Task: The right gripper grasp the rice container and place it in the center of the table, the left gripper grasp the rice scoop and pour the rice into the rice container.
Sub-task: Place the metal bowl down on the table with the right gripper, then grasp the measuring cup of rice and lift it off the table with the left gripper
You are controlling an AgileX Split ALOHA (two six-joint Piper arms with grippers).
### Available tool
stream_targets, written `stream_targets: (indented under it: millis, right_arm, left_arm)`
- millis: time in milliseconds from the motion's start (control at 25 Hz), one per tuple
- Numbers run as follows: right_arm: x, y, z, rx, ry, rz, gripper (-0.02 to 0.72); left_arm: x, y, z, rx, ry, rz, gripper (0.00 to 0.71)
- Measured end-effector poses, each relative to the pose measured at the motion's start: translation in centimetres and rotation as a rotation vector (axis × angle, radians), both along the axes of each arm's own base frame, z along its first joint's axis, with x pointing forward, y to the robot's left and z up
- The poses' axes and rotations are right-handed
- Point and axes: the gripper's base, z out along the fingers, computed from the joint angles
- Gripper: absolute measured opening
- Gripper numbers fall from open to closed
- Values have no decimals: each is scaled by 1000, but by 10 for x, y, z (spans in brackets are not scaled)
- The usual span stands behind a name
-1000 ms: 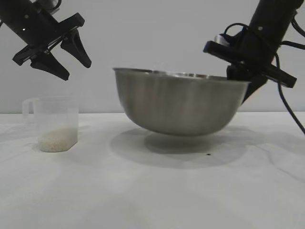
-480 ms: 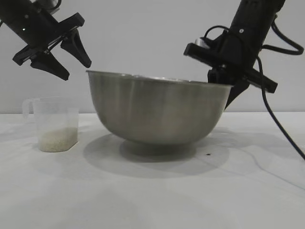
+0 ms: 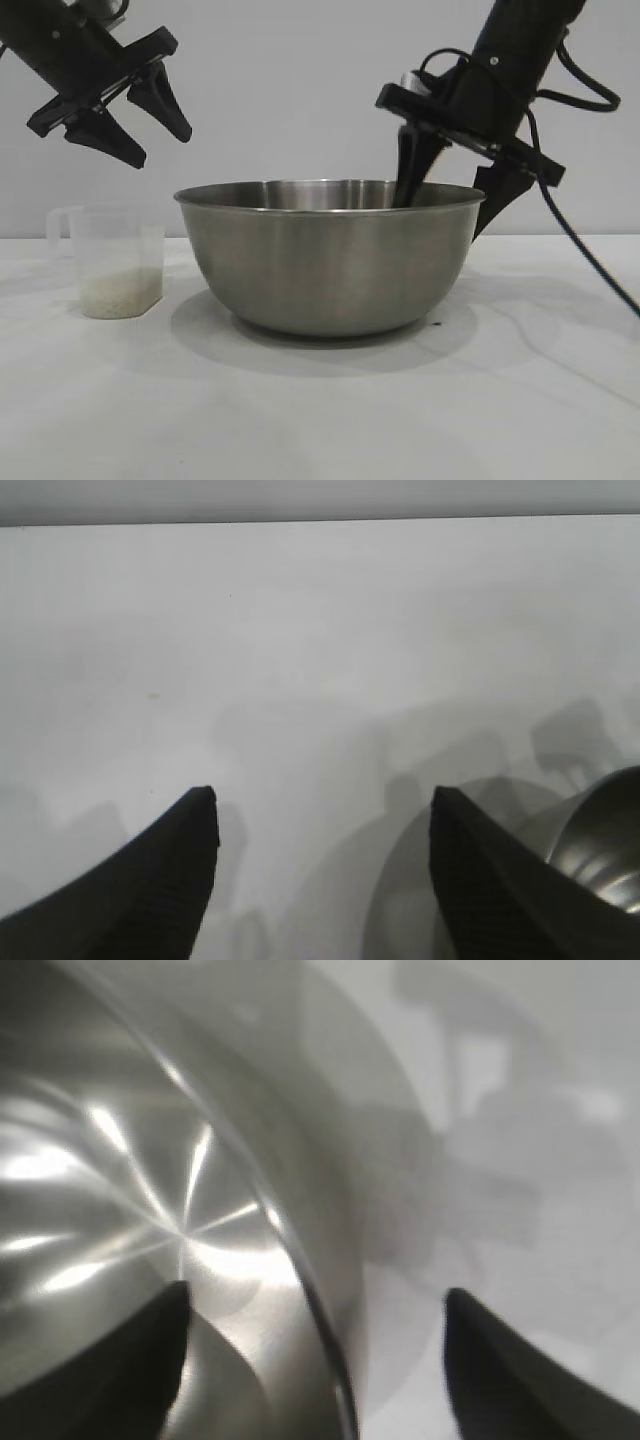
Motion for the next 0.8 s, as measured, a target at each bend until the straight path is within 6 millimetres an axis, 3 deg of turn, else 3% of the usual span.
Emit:
stream_targets:
  millis: [160, 440, 560, 800]
  right_arm:
    - [9, -22, 15, 2, -43, -47, 522]
    - [13, -100, 50, -9, -105, -247, 522]
    - [2, -117, 68, -17, -131, -287, 522]
    - [-44, -125, 97, -84, -155, -284, 522]
  left_arm:
    - [0, 0, 0, 0, 0, 0, 440]
    - [0, 0, 0, 0, 0, 0, 440]
    - [0, 0, 0, 0, 0, 0, 440]
    - [0, 0, 0, -1, 0, 1, 440]
